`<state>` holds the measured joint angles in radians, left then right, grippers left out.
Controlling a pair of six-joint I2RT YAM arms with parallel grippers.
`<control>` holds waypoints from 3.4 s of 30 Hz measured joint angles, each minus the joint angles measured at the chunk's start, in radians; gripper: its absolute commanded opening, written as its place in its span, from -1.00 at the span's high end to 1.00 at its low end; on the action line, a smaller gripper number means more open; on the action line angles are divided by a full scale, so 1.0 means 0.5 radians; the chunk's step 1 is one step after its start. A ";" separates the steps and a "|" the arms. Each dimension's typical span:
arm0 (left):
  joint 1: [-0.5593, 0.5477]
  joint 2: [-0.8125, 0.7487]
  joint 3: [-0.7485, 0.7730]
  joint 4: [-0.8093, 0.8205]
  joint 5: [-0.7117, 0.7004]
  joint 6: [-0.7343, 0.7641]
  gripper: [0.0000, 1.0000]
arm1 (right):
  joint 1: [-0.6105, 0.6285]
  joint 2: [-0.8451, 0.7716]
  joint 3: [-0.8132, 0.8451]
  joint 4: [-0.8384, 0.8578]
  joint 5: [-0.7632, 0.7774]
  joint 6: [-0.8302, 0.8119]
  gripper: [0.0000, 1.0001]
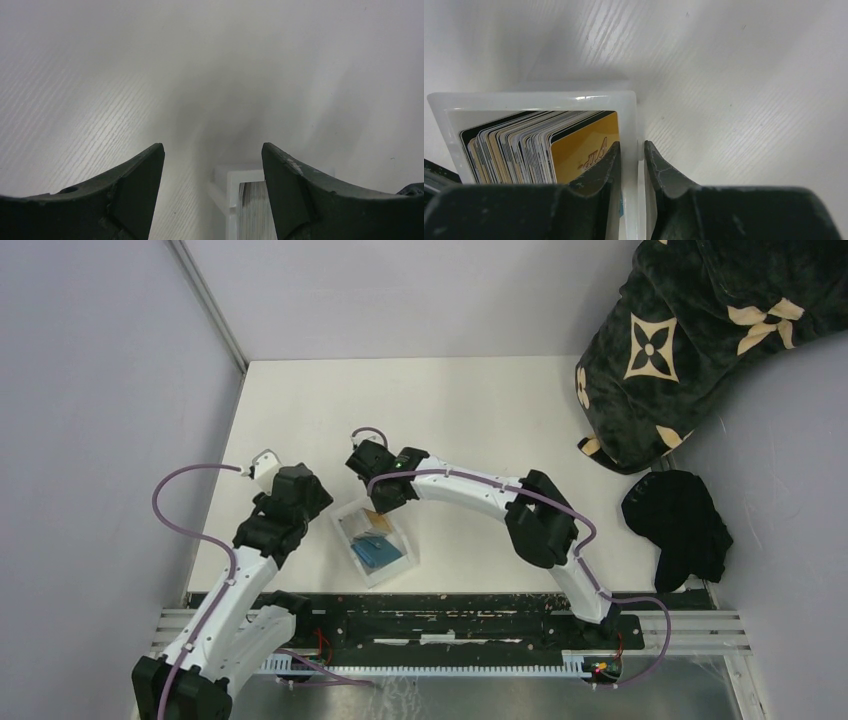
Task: Put the credit cards into the card holder
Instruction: Move the storage box to the center of the board.
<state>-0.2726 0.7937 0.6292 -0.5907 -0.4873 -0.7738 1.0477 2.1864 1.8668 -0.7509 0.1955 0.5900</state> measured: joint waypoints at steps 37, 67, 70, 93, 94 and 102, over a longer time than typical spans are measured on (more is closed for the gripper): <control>-0.179 0.869 0.044 0.575 0.240 0.005 -0.56 | -0.583 0.722 1.215 -0.298 -0.057 -0.325 0.55; -0.380 1.422 0.328 0.954 0.317 0.057 -0.57 | -0.704 0.371 0.523 -0.147 0.070 -0.423 -0.38; -0.385 1.424 0.329 0.964 0.316 0.075 -0.57 | -0.704 0.332 0.514 -0.145 0.087 -0.436 -0.44; -0.387 1.514 0.475 0.948 0.290 0.194 -0.60 | -0.680 -0.957 -0.832 0.864 -0.014 -0.768 -0.99; -0.387 1.514 0.480 0.947 0.290 0.205 -0.60 | -0.694 -0.958 -0.834 0.896 -0.054 -0.761 -0.99; -0.364 1.532 0.504 0.947 0.293 0.230 -0.60 | -0.742 -0.952 -0.842 0.918 -0.387 -0.779 -0.72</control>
<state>-0.4545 1.5597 0.8814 -0.1173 -0.3408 -0.6586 0.6769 1.7103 1.4456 -0.2920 0.0021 0.2005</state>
